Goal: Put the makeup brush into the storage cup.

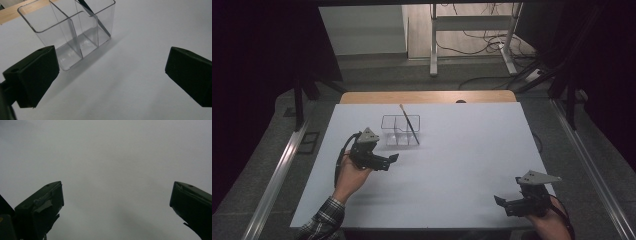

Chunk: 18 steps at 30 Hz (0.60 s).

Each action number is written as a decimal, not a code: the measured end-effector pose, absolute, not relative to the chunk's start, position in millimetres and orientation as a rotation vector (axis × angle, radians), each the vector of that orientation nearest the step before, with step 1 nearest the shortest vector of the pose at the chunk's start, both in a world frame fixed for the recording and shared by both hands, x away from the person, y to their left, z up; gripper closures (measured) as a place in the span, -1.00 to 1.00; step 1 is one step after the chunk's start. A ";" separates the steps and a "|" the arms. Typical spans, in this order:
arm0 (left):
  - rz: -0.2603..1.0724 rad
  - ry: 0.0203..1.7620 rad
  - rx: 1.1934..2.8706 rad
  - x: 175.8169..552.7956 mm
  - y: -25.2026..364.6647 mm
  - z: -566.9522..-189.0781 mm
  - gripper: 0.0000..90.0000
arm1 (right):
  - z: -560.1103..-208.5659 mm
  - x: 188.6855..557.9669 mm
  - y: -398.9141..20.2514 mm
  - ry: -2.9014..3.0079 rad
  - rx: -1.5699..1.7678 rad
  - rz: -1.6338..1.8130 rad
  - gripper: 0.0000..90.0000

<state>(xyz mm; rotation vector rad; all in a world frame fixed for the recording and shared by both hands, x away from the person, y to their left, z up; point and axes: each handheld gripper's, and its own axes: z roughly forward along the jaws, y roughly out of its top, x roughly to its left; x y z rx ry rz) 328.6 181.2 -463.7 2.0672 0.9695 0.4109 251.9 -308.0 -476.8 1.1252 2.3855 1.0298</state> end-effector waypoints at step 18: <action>0.392 0.988 2.065 312.0 191.6 -471.8 -1.00 | -476.8 251.4 -306.9 2.378 1.120 1.016 -1.00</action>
